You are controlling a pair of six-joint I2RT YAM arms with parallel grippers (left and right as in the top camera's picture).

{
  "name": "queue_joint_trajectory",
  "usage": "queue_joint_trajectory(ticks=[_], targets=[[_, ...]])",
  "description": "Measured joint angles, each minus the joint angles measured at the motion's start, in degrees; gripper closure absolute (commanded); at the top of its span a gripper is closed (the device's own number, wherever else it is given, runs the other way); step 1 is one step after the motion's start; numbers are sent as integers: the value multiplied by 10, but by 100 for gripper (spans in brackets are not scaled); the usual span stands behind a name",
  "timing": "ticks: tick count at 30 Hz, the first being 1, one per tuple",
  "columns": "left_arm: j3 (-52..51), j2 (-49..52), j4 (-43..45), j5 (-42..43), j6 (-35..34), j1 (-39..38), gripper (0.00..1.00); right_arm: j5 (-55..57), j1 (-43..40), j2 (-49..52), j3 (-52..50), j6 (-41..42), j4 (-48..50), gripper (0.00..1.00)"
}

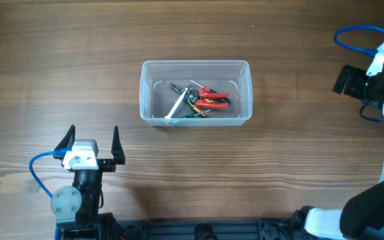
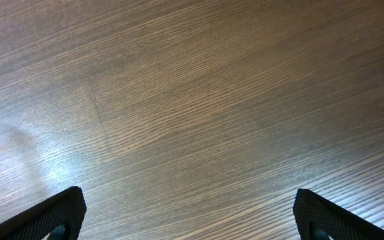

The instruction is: Pack container

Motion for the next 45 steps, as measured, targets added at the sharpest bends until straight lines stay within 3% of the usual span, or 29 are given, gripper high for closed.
queue_joint_trajectory(ticks=[14,45], targets=[[-53,0,-4,-9,-1,0,0,0,0,0,0,0,0,0],[-55,0,-4,-9,-1,-8,0,0,0,0,0,0,0,0]])
